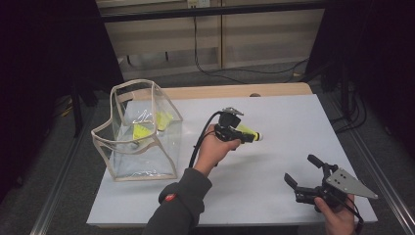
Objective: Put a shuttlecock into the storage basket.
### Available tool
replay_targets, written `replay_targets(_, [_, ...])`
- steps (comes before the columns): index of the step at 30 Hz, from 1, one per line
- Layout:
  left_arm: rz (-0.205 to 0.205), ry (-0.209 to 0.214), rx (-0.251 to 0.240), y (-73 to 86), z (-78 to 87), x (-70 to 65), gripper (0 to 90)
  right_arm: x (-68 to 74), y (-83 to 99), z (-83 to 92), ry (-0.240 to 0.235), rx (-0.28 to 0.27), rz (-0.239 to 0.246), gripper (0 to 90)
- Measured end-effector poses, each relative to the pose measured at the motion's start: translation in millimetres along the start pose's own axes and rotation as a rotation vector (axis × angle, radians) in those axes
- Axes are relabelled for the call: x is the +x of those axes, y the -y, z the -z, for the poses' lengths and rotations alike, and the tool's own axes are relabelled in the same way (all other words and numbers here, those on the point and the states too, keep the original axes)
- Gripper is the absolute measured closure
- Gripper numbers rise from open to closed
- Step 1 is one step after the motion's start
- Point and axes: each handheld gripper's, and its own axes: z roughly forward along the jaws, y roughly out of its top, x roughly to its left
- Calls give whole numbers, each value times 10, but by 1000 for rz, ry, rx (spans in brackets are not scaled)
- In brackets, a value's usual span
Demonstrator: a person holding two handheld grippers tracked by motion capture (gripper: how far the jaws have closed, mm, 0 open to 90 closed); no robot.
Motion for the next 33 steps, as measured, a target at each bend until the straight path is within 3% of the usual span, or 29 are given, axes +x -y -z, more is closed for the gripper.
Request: replay_targets(33, [12, -59, 7, -109, 479, 63, 869, 5, 5, -16, -2, 3, -1, 18])
